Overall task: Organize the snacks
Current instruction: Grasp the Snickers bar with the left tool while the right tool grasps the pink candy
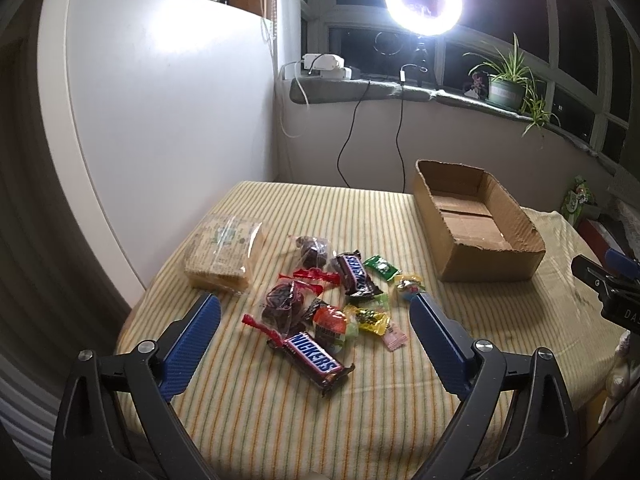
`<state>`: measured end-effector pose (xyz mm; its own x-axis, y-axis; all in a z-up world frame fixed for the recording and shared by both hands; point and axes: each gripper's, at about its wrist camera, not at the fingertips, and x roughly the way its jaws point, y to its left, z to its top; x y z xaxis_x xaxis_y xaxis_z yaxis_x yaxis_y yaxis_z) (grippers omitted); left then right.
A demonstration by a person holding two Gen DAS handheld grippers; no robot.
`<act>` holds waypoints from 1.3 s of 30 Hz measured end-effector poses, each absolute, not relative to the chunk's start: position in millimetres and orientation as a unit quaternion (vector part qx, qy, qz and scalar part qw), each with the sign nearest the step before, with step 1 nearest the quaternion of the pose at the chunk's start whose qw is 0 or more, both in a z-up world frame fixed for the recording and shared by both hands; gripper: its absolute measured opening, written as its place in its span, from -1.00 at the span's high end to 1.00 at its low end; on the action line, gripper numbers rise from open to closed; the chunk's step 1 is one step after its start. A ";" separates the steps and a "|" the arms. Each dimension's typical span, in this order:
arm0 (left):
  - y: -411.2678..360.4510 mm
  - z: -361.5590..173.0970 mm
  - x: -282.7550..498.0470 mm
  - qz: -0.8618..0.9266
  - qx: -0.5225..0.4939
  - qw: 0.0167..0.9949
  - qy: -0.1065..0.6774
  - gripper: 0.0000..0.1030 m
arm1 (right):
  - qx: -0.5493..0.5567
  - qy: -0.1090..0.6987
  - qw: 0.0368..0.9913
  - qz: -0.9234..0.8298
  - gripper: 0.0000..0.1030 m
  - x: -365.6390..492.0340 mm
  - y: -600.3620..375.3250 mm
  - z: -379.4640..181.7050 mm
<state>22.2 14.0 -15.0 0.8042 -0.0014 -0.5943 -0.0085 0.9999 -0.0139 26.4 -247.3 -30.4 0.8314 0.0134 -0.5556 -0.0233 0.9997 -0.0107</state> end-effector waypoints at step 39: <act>41.8 -87.5 55.8 -0.067 -0.106 0.894 0.430 0.01 | -0.065 0.442 0.843 0.300 0.11 101.7 -100.7 -125.1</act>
<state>55.8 41.8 -87.5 0.6216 -0.2102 -0.7546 0.0278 0.9686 -0.2469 101.7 -100.7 -125.1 0.4298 0.4492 -0.7832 -0.5631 0.8114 0.1563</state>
